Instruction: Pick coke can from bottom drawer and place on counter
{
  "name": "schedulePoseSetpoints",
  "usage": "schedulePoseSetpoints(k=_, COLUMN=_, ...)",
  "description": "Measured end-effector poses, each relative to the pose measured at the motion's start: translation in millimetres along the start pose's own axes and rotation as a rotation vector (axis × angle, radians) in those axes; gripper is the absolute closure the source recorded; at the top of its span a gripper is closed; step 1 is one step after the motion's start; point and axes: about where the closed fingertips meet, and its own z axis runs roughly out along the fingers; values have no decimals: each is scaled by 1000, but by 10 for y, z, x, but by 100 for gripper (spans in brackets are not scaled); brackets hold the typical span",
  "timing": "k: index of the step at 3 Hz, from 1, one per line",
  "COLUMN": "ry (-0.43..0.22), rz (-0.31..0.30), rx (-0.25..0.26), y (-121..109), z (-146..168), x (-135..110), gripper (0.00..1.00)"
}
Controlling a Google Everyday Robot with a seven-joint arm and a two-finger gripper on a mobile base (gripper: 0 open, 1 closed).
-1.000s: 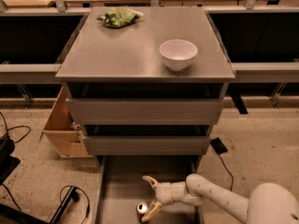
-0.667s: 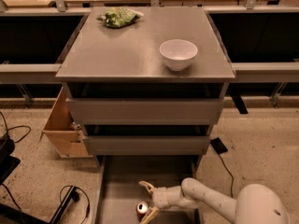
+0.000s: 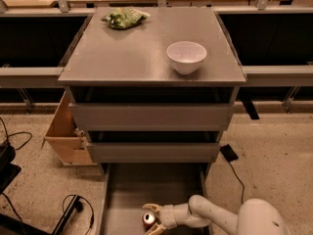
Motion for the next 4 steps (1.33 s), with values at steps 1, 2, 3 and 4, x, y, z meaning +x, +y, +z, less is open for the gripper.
schedulePoseSetpoints(k=1, ry=-14, rz=-4, rx=-15, y=-61, z=76, x=48, gripper=58)
schedulePoseSetpoints(k=2, ry=-29, rz=-2, rx=-15, y=-145, z=44, x=-105, gripper=81)
schedulePoseSetpoints(k=3, ry=2, rz=10, rx=77, y=-354, z=-412, x=-463, gripper=100)
schedulePoseSetpoints(k=4, ry=4, rz=53, rx=181, y=-329, z=-1152, x=-1147, gripper=100)
